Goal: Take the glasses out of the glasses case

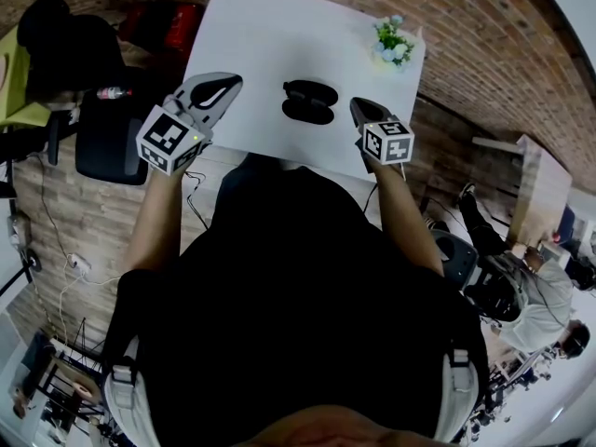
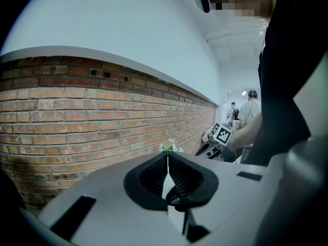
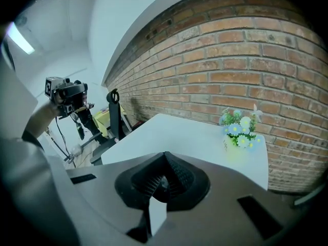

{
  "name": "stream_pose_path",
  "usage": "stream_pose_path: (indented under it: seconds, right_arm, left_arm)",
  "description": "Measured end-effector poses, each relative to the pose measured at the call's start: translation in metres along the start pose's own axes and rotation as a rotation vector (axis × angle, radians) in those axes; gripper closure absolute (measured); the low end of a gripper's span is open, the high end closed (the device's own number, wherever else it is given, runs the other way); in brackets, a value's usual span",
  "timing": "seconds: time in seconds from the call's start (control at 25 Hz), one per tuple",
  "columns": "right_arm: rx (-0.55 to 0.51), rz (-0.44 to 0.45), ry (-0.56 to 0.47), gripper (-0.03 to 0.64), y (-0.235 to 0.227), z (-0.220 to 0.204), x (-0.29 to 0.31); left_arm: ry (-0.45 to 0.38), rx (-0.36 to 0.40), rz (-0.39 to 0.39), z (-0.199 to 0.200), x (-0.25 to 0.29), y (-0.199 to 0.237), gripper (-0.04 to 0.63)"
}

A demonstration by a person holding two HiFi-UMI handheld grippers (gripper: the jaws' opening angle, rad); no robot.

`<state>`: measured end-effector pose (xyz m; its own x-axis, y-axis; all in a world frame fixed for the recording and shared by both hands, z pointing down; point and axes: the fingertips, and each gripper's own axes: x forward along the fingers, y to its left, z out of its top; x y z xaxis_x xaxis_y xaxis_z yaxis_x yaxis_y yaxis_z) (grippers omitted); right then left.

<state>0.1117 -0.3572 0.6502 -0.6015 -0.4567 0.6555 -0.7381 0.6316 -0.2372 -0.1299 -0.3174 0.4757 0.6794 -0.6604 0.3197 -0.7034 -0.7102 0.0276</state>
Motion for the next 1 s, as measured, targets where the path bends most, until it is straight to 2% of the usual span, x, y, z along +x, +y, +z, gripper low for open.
stream_pose_path:
  seconds: [0.36, 1.0]
  right_arm:
    - [0.0, 0.006, 0.058, 0.601, -0.006, -0.025, 0.021]
    - [-0.036, 0.04, 0.159, 0.601, -0.008, -0.043, 0.062]
  left_arm:
    - [0.018, -0.055, 0.018, -0.019, -0.006, 0.006, 0.583]
    - [0.045, -0.099, 0.054, -0.036, -0.007, 0.024, 0.583]
